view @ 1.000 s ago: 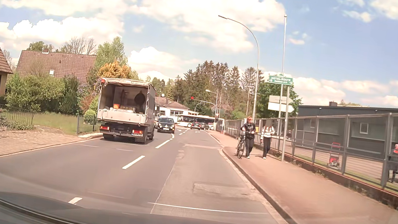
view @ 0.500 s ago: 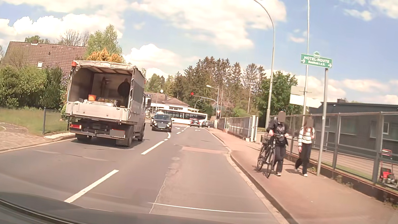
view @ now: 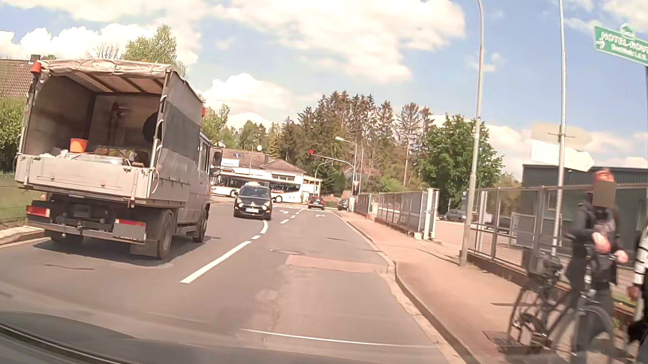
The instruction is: Follow the waypoints while adhering to traffic rules and regulations
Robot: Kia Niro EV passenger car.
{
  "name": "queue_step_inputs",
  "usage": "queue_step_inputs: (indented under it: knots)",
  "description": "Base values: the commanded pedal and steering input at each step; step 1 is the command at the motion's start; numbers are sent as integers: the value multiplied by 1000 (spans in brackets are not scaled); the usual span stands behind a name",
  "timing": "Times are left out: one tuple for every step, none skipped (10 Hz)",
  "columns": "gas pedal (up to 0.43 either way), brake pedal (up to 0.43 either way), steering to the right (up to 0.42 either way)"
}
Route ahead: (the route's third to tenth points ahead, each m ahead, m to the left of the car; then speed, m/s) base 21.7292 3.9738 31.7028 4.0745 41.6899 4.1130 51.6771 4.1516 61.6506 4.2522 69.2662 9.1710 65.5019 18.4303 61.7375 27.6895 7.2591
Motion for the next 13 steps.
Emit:
queue_step_inputs:
  knots:
    - [0,0,0]
    - [0,0,0]
    - [0,0,0]
    - [0,0,2]
    - [0,0,5]
    - [8,0,6]
    - [28,0,6]
    - [39,0,6]
    - [39,0,6]
    - [39,0,6]
    - [47,0,6]
    - [47,0,6]
    - [47,0,6]
